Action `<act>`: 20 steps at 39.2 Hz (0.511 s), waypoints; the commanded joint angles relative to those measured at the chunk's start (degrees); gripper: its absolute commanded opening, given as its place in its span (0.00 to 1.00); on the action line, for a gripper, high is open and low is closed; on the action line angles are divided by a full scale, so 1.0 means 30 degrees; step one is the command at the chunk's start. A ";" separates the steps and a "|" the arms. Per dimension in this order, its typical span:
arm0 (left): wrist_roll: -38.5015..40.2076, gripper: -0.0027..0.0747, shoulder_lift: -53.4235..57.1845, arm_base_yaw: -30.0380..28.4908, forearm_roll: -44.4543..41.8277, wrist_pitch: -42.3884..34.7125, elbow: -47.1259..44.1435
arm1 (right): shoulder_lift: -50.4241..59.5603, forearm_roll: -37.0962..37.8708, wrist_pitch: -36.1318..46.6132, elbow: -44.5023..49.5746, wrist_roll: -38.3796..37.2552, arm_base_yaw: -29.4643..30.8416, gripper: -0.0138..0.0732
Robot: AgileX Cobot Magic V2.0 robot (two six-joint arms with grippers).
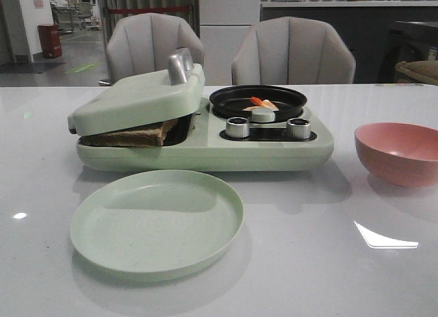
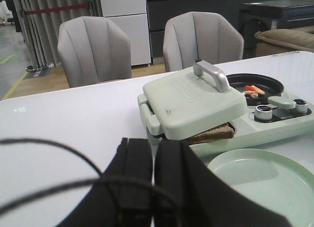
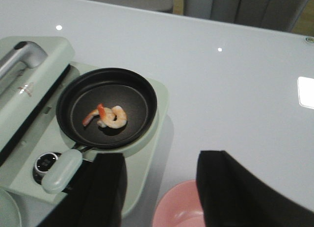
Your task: Make breakfast with bread and shrimp
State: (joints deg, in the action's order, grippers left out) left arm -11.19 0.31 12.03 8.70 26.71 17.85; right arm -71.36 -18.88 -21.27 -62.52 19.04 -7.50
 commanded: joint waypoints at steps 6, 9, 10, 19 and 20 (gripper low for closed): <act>0.0178 0.18 0.0172 0.0013 0.0269 -0.1459 0.0512 | 0.3345 -0.0413 0.4086 0.2706 0.0282 -0.1901 0.66; 0.0178 0.18 0.0172 0.0013 0.0269 -0.1459 0.0512 | 0.4421 -0.0455 0.4757 0.3790 0.0282 -0.2402 0.66; 0.0178 0.18 0.0172 0.0013 0.0269 -0.1459 0.0512 | 0.4838 -0.0472 0.5149 0.4203 0.0282 -0.2556 0.66; 0.0178 0.18 0.0172 0.0013 0.0269 -0.1459 0.0512 | 0.8856 -0.1591 0.7229 0.7931 0.0263 -0.3114 0.66; 0.0178 0.18 0.0172 0.0013 0.0269 -0.1459 0.0512 | 0.9570 -0.1776 0.7386 0.8404 0.0263 -0.3114 0.66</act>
State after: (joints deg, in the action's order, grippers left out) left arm -11.19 0.31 12.03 8.70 26.71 17.85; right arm -47.50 -22.24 -5.89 -39.31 19.04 -16.68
